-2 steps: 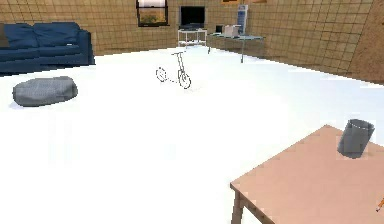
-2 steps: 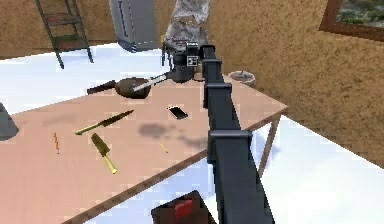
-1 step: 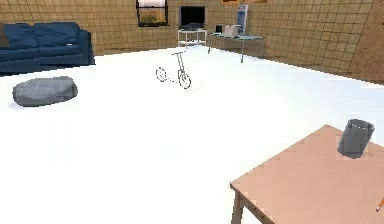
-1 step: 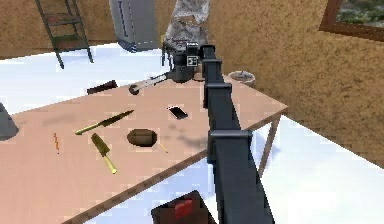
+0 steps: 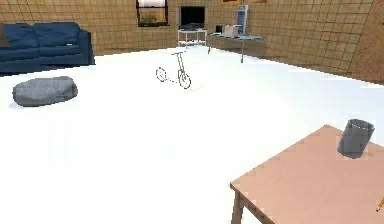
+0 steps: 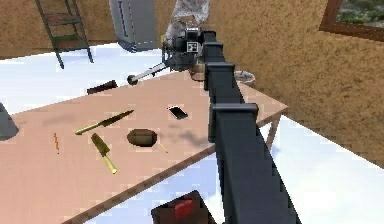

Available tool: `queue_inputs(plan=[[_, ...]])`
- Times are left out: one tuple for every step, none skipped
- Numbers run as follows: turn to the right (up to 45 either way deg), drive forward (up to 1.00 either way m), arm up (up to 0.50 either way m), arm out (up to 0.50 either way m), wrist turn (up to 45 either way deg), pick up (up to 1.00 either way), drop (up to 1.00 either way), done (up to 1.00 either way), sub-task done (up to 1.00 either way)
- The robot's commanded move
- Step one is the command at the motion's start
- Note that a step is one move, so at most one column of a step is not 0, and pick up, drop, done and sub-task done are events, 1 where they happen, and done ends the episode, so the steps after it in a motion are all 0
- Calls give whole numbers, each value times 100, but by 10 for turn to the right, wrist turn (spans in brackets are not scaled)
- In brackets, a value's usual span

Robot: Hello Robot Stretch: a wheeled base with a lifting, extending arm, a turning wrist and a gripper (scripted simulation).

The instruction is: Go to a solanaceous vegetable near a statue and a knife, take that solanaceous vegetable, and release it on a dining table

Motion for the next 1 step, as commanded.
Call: queue_inputs(plan=[[0, 0, 0, -8, 0, 0, 0, 0, 0]])
